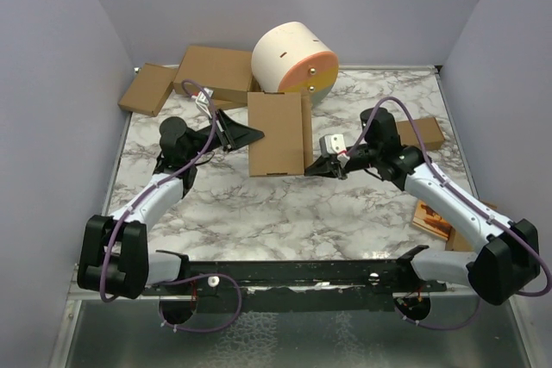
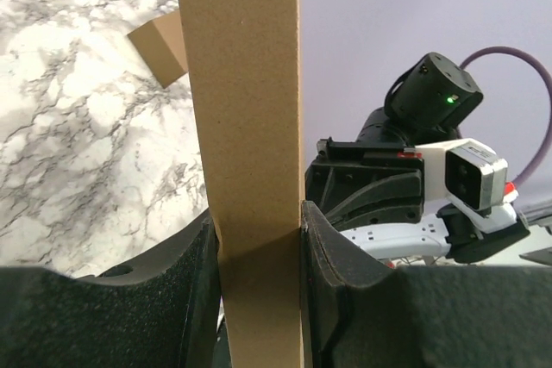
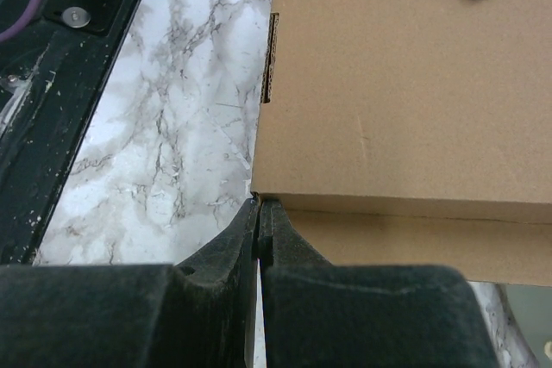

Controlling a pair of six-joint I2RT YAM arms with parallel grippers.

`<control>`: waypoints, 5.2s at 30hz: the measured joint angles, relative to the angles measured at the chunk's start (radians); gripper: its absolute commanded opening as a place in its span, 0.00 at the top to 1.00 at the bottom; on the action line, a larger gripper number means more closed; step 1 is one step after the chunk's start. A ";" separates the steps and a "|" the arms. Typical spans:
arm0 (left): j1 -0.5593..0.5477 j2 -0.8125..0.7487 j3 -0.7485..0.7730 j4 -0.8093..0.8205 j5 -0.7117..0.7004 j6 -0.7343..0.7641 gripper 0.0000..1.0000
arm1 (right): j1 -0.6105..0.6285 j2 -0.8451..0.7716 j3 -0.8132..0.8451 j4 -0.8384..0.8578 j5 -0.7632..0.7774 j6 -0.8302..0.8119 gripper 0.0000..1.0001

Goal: Fold the paper box

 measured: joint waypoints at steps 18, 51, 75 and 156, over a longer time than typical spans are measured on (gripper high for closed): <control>0.000 0.036 -0.004 -0.070 0.011 0.080 0.97 | -0.013 0.011 0.058 -0.064 0.004 -0.048 0.79; -0.024 -0.117 -0.061 0.101 0.260 0.220 0.98 | -0.420 0.096 0.119 0.584 -0.425 0.981 0.44; -0.077 -0.114 -0.067 0.124 0.262 0.256 0.99 | -0.356 0.104 0.138 0.612 -0.402 0.990 0.54; -0.084 -0.082 -0.229 0.752 0.196 0.146 1.00 | -0.201 0.039 0.514 -0.325 -0.240 0.027 0.81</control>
